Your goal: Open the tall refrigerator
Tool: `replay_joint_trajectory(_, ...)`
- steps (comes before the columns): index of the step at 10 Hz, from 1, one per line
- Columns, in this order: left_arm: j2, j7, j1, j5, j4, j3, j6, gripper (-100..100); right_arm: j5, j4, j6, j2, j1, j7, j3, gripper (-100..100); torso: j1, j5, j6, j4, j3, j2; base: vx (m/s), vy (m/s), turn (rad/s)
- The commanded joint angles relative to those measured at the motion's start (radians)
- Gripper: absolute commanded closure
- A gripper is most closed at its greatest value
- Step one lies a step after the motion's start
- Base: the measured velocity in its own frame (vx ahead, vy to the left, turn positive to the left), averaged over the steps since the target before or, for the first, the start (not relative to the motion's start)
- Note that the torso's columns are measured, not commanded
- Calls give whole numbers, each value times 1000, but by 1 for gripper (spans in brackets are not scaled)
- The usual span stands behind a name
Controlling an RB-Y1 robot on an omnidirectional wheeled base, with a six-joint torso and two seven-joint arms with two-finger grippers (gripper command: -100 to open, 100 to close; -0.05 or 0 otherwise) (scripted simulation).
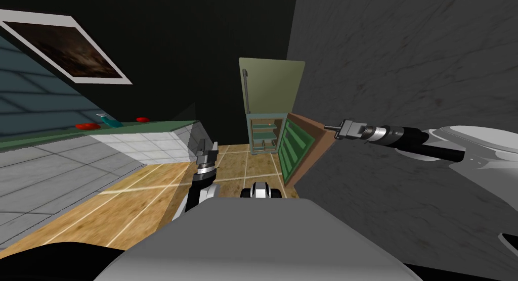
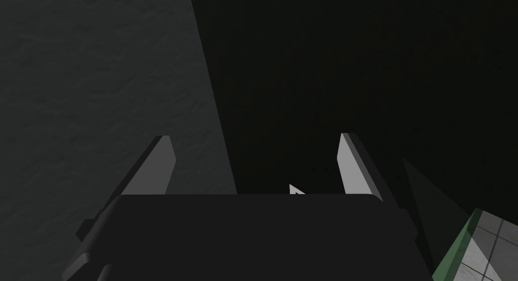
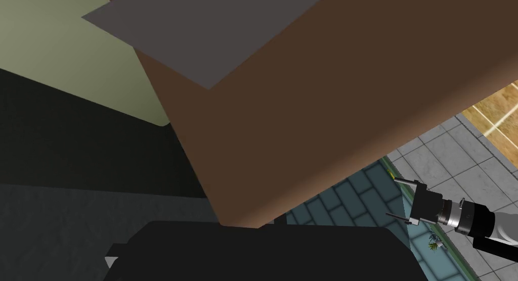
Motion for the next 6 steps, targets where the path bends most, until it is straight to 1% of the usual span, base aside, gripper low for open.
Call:
replay_joint_trajectory(1,0,0,0,0,0,0,0,0,1,-2,-2,-34,-10,-7,-17,100,2,0,1,0,0,0,42,11,-45)
replay_joint_trajectory(4,0,0,0,0,0,0,0,0,1,-2,-2,-34,-10,-7,-17,100,3,-1,-2,-1,1,1,9,-7,1)
replay_joint_trajectory(6,0,0,0,0,0,0,0,0,1,-2,-2,-34,-10,-7,-17,100,-1,1,-1,0,-2,-2,10,18,-1)
